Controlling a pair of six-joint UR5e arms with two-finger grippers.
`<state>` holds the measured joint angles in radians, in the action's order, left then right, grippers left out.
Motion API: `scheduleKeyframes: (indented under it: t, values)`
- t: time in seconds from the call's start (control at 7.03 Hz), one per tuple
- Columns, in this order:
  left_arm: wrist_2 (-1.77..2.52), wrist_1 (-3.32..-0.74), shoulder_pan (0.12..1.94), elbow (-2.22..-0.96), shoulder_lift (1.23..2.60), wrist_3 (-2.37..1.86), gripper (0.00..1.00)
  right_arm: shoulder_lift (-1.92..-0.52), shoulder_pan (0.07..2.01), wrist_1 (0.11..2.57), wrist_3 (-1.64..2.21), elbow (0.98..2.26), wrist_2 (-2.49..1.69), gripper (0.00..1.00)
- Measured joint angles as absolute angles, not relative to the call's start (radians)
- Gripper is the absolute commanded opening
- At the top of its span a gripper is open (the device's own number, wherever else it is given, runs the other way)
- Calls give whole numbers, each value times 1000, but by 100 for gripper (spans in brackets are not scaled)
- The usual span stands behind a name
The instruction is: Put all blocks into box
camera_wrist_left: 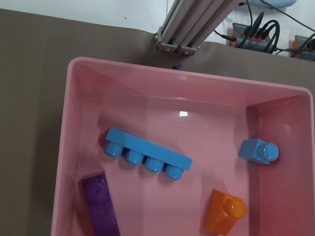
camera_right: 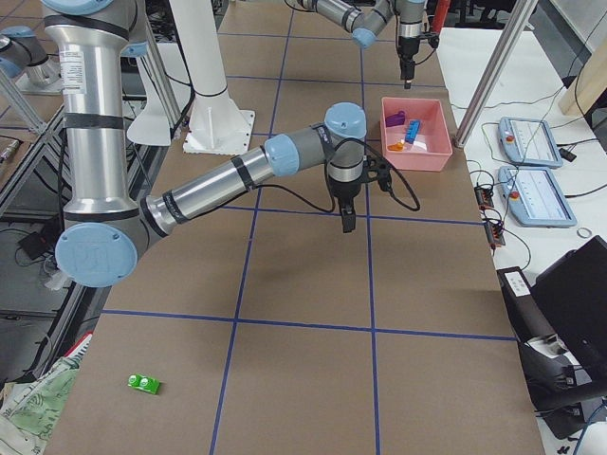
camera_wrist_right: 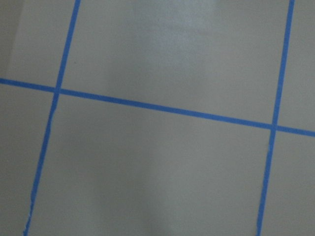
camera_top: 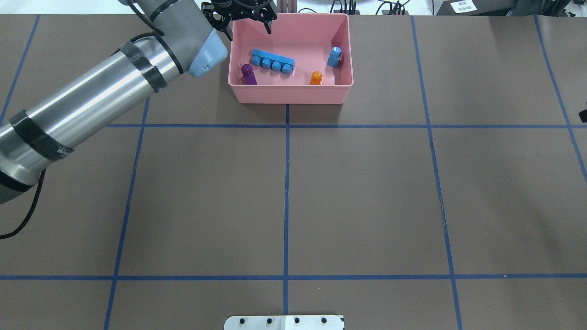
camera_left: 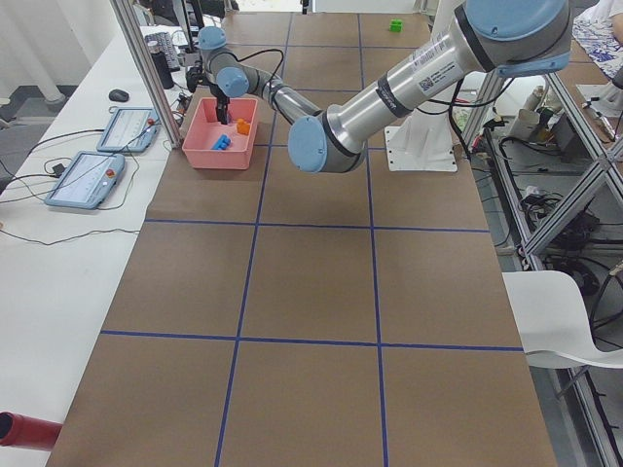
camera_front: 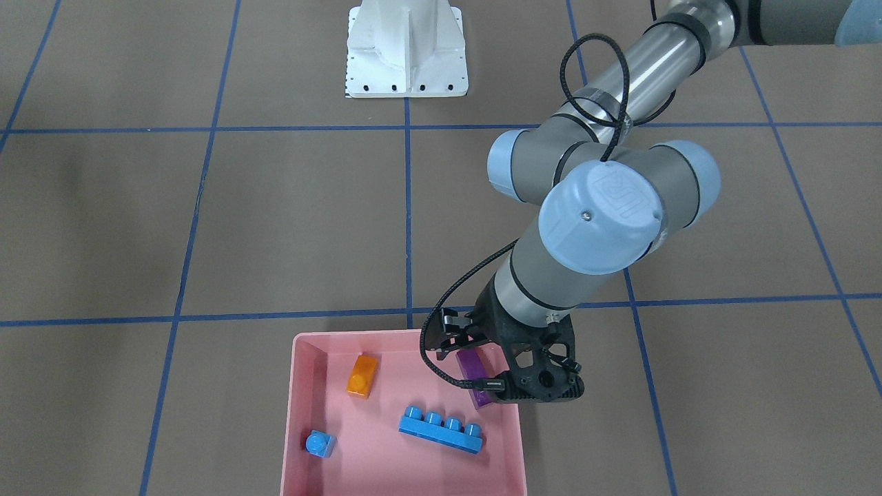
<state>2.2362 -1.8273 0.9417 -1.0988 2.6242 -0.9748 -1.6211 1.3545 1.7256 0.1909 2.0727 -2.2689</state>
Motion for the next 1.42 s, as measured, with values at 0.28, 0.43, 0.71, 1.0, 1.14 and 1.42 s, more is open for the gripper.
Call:
scheduleKeyframes:
  t: [0.28, 0.43, 0.71, 1.0, 1.14, 1.42]
  values:
    - [2250, -1652, 946, -1350, 2453, -799, 100, -1795, 1414, 1712, 32, 2122, -2276, 100]
    - [2251, -1601, 949, -1461, 2360, -713, 100, -1880, 1436, 1671, -22, 2128, -2283, 100]
    - [2253, -1560, 973, -1635, 2159, -533, 100, -2056, 1457, 1492, -60, 2102, -2291, 99]
    - [2253, -1556, 1027, -1756, 1929, -293, 100, -2197, 1487, 1281, -59, 2022, -2293, 100]
    - [2253, -1555, 1068, -1779, 1842, -163, 100, -2242, 1506, 1217, -58, 1974, -2301, 100]
    - [2253, -1556, 1125, -1789, 1755, -2, 100, -2333, 1546, 1163, -59, 1909, -2321, 100]
